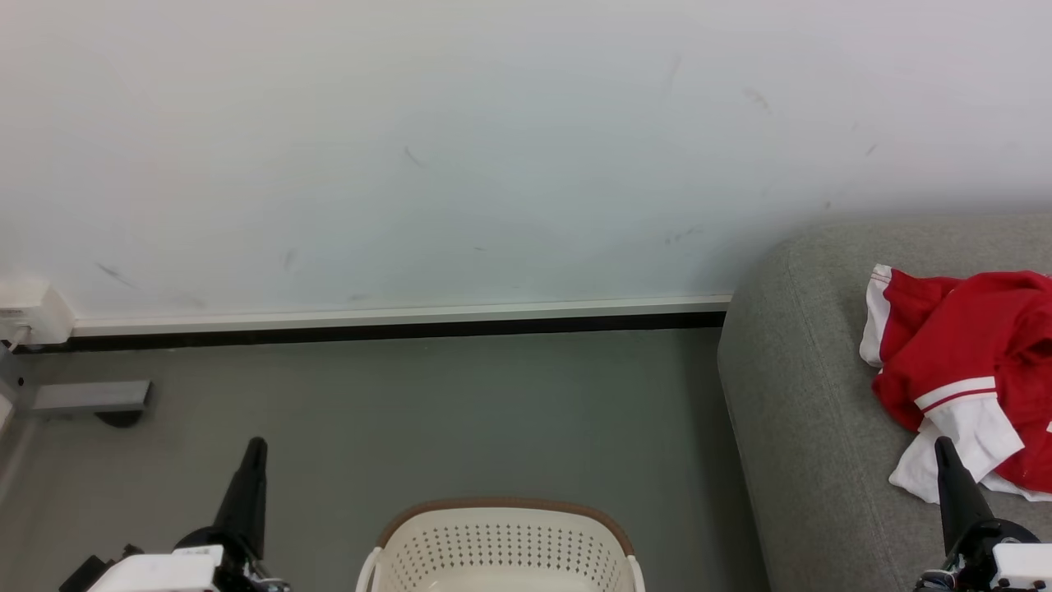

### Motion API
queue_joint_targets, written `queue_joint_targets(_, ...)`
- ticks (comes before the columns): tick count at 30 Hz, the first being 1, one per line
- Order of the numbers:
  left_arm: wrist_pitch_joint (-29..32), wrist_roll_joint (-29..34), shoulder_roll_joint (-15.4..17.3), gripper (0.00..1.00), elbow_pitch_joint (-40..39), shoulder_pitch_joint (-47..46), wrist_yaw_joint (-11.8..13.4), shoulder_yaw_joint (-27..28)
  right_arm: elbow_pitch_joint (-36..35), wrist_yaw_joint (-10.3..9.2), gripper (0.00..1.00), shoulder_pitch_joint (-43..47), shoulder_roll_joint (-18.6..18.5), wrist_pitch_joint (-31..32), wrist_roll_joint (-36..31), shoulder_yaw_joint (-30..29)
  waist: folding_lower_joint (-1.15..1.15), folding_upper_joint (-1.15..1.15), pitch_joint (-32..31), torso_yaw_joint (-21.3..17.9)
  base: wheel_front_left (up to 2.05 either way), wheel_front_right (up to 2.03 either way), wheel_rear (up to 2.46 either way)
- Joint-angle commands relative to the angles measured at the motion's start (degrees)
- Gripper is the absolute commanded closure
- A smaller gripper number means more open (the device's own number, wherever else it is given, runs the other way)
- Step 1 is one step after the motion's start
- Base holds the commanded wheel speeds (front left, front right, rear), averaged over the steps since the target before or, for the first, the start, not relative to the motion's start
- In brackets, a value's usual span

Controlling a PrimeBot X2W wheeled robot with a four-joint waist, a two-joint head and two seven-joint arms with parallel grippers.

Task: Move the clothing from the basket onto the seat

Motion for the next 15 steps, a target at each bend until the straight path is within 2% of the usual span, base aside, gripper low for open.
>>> queue_joint_targets(1,0.2,-0.81,0.13,1.0,-0.21,-0.42,-0.36,0.13,0.12,0.02,1.0,-0.76,0.03,0.19,-0.37,-0.26,0.0,0.0,0.0,0.0,0.0,0.0,0.0)
queue_joint_targets(15,0.2,-0.81,0.13,1.0,-0.21,-0.42,-0.37,0.12,0.12,0.02,1.0,-0.76,0.03,0.19,-0.37,-0.26,0.0,0.0,0.0,0.0,0.0,0.0,0.0)
